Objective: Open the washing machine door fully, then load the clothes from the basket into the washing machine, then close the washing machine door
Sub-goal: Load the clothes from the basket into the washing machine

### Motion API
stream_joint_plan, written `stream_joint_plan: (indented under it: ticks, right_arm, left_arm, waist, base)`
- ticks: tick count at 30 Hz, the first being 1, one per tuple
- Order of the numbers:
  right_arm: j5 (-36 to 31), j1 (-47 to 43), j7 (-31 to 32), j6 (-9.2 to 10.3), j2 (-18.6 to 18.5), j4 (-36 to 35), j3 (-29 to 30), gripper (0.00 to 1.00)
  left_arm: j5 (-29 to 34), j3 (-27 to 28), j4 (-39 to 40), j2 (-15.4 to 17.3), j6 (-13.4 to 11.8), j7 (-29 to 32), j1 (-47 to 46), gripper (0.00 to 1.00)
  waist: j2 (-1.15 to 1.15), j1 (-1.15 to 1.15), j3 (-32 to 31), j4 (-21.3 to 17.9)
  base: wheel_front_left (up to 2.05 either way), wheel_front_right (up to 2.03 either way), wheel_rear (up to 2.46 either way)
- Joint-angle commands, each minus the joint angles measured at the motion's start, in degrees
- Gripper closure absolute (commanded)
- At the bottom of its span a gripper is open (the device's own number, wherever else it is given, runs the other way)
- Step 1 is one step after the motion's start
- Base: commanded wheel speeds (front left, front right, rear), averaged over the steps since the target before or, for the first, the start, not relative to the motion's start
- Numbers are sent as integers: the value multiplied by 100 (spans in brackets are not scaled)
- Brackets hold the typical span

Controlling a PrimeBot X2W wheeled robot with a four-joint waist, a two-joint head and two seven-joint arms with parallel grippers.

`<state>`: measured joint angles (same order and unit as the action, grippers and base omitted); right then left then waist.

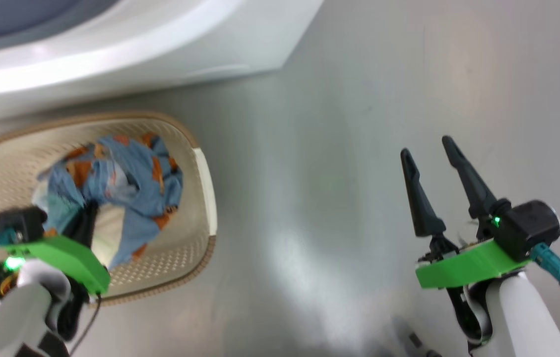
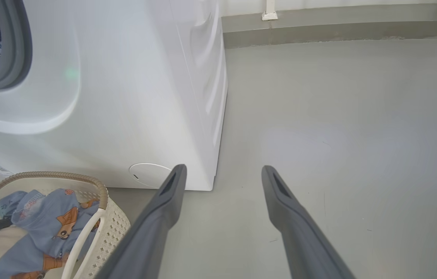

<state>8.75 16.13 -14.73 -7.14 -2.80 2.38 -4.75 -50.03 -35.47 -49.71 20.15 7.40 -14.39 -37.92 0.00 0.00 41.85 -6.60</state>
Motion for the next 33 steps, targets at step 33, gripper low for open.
stream_joint_plan:
  ticks: [33]
  right_arm:
    - [64,-1874,-27,-35,-8,806,-140,0]
  left_arm:
    - [2234,2506,2561,-938,-410,-61,3673,100]
  waist:
    - [0,0,-4121,1098]
  base:
    - [0,0,0]
